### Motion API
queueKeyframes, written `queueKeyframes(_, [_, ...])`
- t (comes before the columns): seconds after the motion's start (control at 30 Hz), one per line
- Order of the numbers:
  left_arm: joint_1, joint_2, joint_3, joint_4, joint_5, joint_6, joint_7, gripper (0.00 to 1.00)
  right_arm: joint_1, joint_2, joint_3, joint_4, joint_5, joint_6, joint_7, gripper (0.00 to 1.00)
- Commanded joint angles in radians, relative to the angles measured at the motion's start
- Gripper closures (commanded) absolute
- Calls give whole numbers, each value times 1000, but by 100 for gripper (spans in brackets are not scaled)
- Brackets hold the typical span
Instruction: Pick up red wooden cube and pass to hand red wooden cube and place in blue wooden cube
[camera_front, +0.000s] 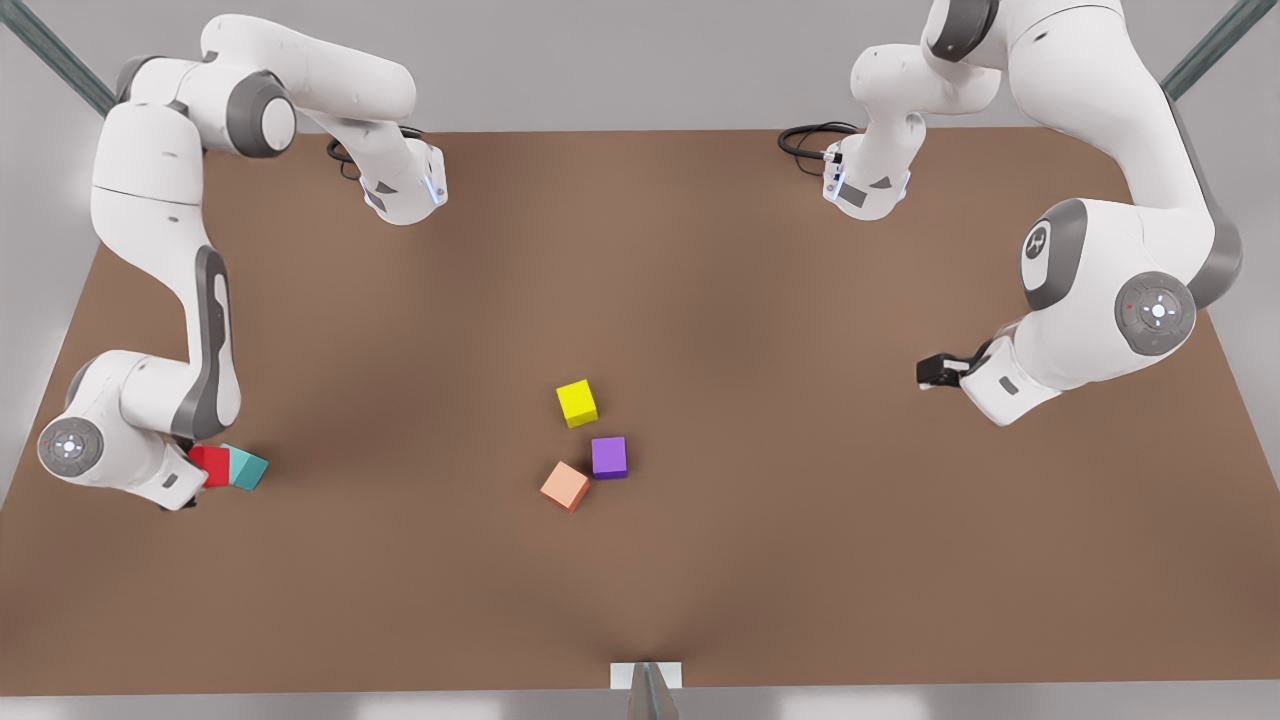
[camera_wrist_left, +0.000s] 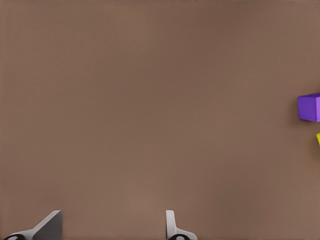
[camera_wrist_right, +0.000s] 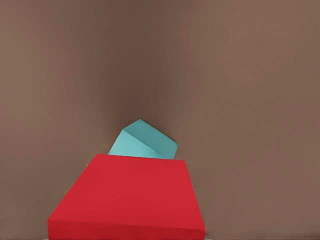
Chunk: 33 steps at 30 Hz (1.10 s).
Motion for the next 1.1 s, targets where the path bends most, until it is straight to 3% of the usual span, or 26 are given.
queueKeyframes(0.0, [0, -1, 0, 0, 3, 9, -47, 0, -6, -15, 0, -38, 2, 141, 70, 58])
queueKeyframes(0.63, [-4, -2, -2, 0, 17, -11, -51, 0, -41, -39, 1, -193, 7, 229, 73, 56])
queueKeyframes(0.67, [-4, -4, -2, 0, 17, -16, -51, 0, -41, -39, 1, -193, 8, 229, 73, 46])
queueKeyframes(0.7, [-4, -4, -2, 0, 17, -16, -51, 0, -41, -39, 1, -195, 13, 227, 76, 17])
queueKeyframes(0.73, [-4, -4, -2, -1, 17, -16, -51, 0, -41, -39, 1, -195, 14, 227, 76, 0])
queueKeyframes(1.07, [-4, -4, -2, 0, 17, -16, -51, 0, -40, -62, 12, -195, 16, 157, 78, 0])
